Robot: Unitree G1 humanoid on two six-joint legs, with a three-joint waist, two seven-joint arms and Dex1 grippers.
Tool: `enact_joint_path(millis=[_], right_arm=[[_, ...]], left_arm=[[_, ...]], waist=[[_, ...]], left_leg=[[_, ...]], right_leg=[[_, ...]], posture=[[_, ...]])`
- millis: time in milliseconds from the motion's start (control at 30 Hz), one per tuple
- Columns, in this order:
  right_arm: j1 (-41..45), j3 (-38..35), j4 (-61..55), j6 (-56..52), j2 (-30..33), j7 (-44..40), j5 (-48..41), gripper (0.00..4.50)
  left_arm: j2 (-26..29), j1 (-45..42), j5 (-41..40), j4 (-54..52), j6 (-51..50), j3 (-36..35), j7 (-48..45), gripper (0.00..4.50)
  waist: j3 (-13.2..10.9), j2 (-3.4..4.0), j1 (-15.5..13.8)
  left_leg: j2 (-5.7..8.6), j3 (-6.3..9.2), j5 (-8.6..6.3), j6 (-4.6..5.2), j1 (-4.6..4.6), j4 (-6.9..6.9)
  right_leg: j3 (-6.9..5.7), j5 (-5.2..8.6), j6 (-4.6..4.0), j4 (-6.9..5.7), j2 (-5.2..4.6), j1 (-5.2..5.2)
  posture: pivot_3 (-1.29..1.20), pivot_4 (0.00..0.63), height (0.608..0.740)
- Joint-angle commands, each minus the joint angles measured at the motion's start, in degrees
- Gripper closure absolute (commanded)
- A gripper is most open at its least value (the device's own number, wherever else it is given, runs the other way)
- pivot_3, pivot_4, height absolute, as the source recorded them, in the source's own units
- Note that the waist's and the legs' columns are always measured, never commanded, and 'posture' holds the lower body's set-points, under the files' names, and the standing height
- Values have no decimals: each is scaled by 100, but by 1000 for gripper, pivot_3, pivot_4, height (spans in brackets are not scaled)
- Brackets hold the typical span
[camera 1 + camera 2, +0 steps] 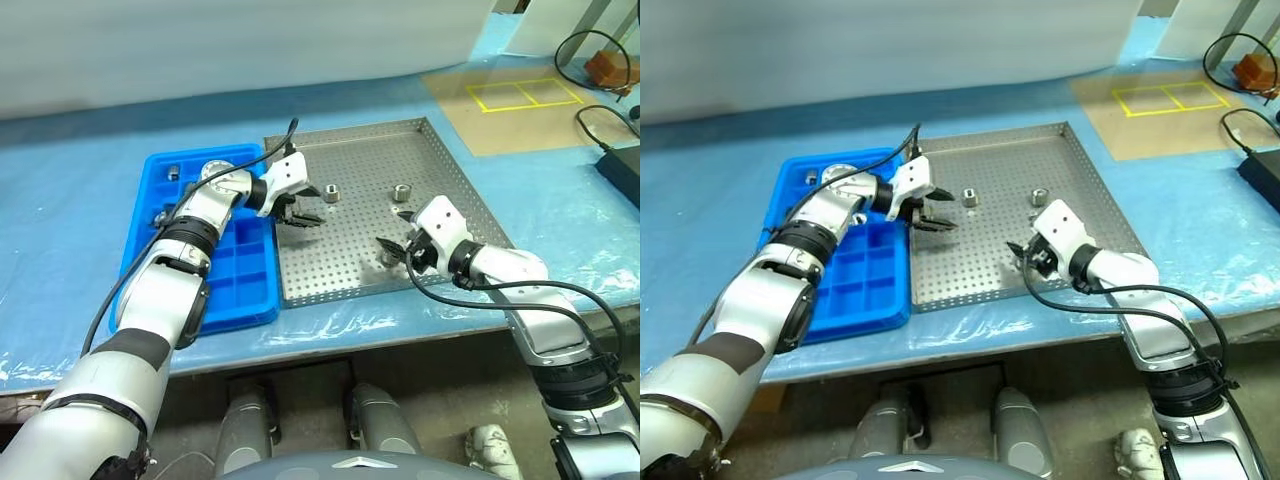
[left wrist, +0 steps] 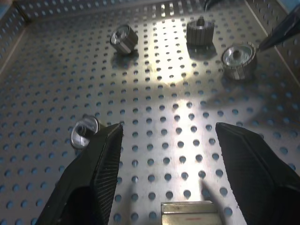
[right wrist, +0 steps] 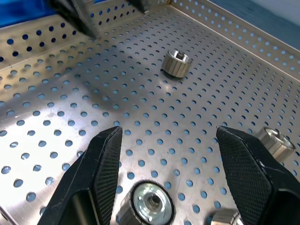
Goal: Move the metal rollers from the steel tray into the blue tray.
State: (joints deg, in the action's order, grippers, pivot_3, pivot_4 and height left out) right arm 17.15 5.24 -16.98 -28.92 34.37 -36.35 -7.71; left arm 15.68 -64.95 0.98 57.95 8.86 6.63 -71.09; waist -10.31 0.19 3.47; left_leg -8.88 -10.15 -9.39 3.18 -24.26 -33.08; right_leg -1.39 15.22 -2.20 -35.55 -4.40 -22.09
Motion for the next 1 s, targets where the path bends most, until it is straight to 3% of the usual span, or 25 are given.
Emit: enact_joint_path(millis=[33,133,333,500,700,1000], right_arm=[[98,-66,-90,99,-19,-55,-48,1238],[139,-72,-103,56,-98,-111,-158,1238],[532,54,56,403,-330,68,77,1238],[811,-25,67,277,-572,6,-197,1238],[1062,-77,-365,-358,-624,-409,-895,1238],[1389,516,-84,285,-321,-554,-114,1238]], left_arm=[[-45,22,-765,-612,29,-569,-61,1171],[-145,186,-1129,-906,-30,-814,-26,1171],[-88,634,-1888,-1989,-2106,-652,-929,1171],[-245,758,-2460,-2382,-3022,-881,-821,1171],[-648,475,-2678,-1815,-3362,-1169,-78,1171],[-1130,213,-2602,-847,-3842,-1314,751,1171]], waist=[[0,0,0],[0,0,11],[-1,1,21],[-2,3,-5],[-2,3,-116],[-2,2,-118]], left_leg=[[0,0,0,0,0,0],[-2,-1,0,0,3,0],[-3,-1,3,-4,5,0],[-3,-2,4,-6,6,-1],[0,-2,3,-3,2,-3],[-1,-2,3,-4,4,-6]], right_leg=[[0,0,0,0,0,0],[0,0,0,-5,0,-1],[2,0,0,-15,1,-6],[3,0,-1,-17,2,-5],[3,0,-1,-13,0,-4],[3,0,0,-15,1,-3]], posture=[[-413,150,740],[-406,150,740],[-395,150,740],[-384,150,740],[-374,150,740],[-382,150,740]])
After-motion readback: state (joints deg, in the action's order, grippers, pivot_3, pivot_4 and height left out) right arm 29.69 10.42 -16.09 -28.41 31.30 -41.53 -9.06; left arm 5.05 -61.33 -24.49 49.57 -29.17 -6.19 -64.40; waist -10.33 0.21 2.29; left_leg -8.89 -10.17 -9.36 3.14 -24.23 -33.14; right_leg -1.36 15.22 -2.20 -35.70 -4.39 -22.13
